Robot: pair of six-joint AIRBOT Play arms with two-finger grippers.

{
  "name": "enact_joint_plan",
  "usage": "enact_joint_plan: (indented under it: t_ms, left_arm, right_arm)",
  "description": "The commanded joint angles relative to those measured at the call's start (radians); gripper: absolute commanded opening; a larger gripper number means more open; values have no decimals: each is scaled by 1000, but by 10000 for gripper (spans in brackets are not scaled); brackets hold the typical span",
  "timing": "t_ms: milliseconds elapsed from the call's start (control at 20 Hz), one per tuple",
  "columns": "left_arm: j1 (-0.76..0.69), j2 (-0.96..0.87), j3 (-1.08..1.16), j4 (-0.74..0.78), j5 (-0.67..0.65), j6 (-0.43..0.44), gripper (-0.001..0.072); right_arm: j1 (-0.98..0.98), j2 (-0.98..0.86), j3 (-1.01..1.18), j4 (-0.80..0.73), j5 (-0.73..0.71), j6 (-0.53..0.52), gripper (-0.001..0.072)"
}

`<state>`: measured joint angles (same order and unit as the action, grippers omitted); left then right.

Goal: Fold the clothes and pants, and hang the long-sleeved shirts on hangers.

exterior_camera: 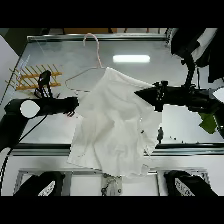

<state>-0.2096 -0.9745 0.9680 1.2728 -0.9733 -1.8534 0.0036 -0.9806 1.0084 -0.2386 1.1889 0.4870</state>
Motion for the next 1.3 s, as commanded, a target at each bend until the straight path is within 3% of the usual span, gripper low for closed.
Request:
enact_joint_plan:
  t_ms: [0,400,650,850,1250]
  left_arm:
    - [-14,-89,92,-16,-47,34,17]
    - [66,-165,155,-20,-67,48,17]
    - [26,-161,155,-29,-59,50,17]
    - [20,-159,155,-119,-27,70,17]
    - [66,-159,230,-114,-39,78,17]
  right_arm:
    - [0,15,1,62,-15,27,10]
    - [0,37,1,76,-15,63,9]
    - [0,37,1,105,-60,83,10]
    - [0,37,1,141,-68,80,9]
    - [0,39,1,218,-82,61,10]
